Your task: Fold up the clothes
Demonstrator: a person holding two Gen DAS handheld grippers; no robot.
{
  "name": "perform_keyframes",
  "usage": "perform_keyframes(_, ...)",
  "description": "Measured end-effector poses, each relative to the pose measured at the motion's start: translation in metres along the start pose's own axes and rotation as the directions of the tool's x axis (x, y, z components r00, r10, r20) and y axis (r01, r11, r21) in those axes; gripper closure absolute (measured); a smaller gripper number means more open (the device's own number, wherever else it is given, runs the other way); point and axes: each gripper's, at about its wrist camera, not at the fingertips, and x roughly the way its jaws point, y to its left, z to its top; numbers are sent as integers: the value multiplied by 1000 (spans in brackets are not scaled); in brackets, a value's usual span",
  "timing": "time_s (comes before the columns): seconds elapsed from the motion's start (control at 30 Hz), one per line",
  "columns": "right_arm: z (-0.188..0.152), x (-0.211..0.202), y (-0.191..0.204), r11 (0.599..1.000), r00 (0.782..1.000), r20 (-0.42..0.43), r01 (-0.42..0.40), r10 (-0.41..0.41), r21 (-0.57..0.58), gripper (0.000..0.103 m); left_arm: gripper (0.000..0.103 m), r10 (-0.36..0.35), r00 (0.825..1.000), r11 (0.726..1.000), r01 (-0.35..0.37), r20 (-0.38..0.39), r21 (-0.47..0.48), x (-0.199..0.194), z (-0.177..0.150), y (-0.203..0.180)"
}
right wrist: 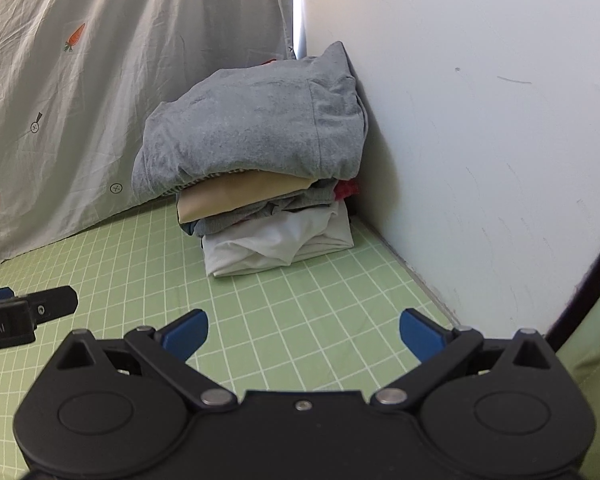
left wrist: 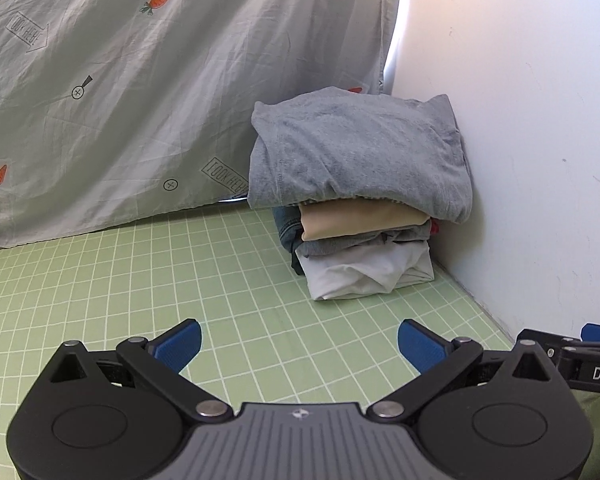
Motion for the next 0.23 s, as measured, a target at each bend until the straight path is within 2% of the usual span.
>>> perform_keyframes(0.23, -2, -4, -2, 1000, 1000, 11, 14, -14, 8, 0, 0, -13, 1000, 1000, 13, -11, 9, 0, -2, -1)
